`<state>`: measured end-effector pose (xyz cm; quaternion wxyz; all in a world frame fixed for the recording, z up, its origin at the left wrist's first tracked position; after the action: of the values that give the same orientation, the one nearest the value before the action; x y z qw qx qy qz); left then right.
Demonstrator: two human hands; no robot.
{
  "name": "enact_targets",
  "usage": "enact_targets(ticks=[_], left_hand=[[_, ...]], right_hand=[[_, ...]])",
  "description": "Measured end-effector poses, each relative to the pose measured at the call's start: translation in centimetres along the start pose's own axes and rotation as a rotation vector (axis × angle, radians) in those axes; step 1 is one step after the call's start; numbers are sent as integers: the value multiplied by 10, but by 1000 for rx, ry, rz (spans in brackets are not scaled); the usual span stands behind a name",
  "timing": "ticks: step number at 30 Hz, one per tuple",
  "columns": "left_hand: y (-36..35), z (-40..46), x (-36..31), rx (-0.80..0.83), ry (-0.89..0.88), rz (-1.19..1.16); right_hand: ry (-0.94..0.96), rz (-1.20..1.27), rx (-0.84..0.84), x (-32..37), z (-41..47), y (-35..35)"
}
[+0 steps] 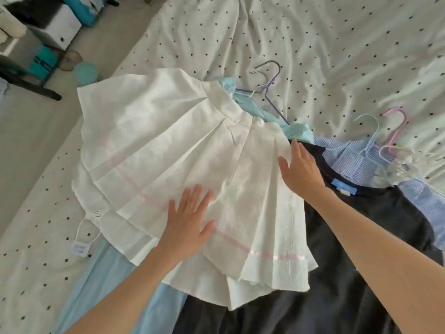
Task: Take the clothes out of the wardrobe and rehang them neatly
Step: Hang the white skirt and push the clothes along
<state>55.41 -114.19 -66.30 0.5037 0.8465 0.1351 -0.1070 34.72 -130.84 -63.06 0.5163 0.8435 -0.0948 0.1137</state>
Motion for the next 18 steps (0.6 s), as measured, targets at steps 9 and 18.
enact_targets(ticks=[9, 18], left_hand=[[-28, 15, 15, 106, 4, -33], [-5, -2, 9, 300, 25, -61]], right_hand=[[-279, 403, -56, -5, 57, -10], [-376, 734, -173, -2, -9, 33]])
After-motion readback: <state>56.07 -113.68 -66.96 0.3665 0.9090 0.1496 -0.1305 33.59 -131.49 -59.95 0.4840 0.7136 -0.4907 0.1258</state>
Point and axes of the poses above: each hand's wrist, its own z-axis towards the middle knuckle, its own y-axis out of the back of the hand, x = y × z, the point moved 10 cm from there along z, towards the middle knuckle, and after that the axes turned 1 degree about -x, right-handed, at the moved point
